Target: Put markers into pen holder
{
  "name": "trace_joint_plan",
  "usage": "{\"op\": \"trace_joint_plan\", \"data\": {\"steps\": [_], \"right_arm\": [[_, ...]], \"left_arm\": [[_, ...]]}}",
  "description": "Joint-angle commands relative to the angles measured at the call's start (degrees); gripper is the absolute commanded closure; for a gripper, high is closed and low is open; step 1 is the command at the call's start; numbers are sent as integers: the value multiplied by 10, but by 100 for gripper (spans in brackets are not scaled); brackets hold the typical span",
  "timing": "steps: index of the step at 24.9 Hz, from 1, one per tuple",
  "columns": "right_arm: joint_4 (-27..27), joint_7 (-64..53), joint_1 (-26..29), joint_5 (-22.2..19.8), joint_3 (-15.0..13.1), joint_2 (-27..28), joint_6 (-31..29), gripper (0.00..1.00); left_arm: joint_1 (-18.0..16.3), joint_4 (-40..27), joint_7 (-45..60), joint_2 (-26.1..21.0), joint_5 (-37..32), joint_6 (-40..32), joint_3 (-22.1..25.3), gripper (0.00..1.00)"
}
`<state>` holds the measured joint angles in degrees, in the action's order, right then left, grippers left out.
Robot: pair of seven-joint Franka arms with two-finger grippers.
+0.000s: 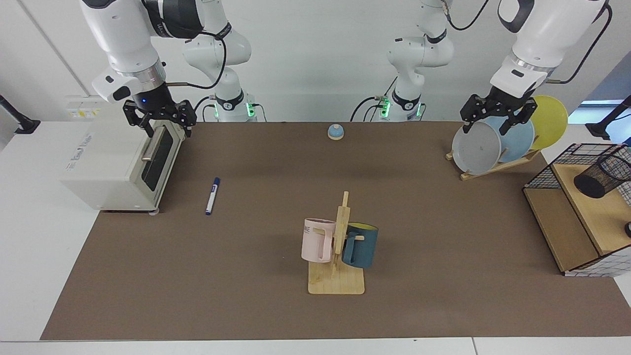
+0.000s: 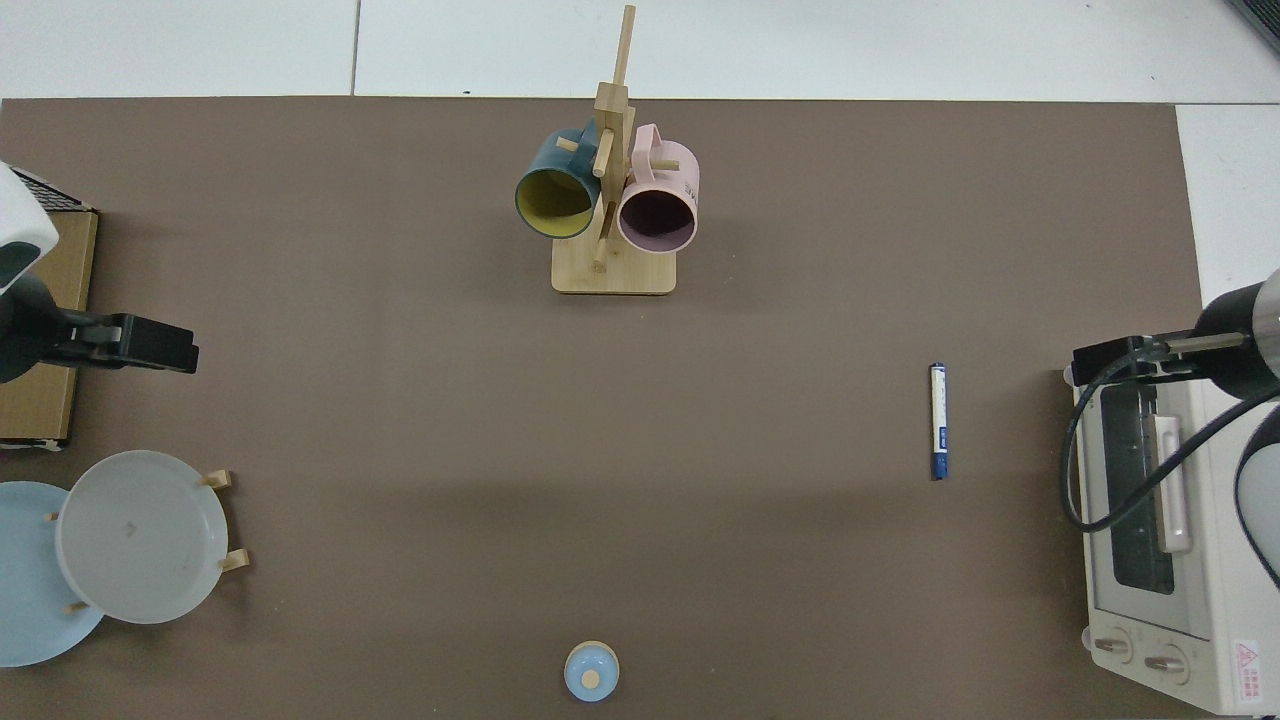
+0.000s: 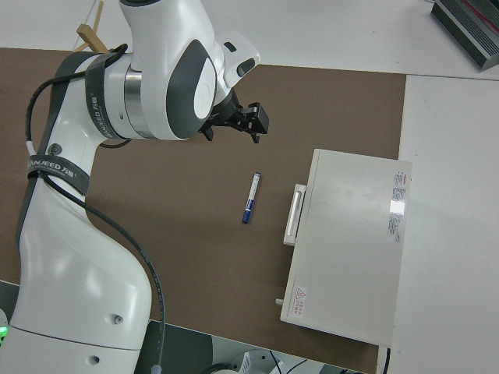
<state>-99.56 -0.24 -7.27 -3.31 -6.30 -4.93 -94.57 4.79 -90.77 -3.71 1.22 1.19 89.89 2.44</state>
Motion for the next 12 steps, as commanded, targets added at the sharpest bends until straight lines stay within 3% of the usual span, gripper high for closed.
{"op": "trace_joint_plan", "data": {"steps": [1, 12], "right_arm": [[-11, -11, 2, 13, 1, -10, -3, 0], [-7, -13, 2, 13, 1, -9, -3, 0]], "left_arm": [[-1, 6, 1, 1, -11, -11, 0, 0], [-1, 6, 1, 1, -11, -11, 0, 0]]}}
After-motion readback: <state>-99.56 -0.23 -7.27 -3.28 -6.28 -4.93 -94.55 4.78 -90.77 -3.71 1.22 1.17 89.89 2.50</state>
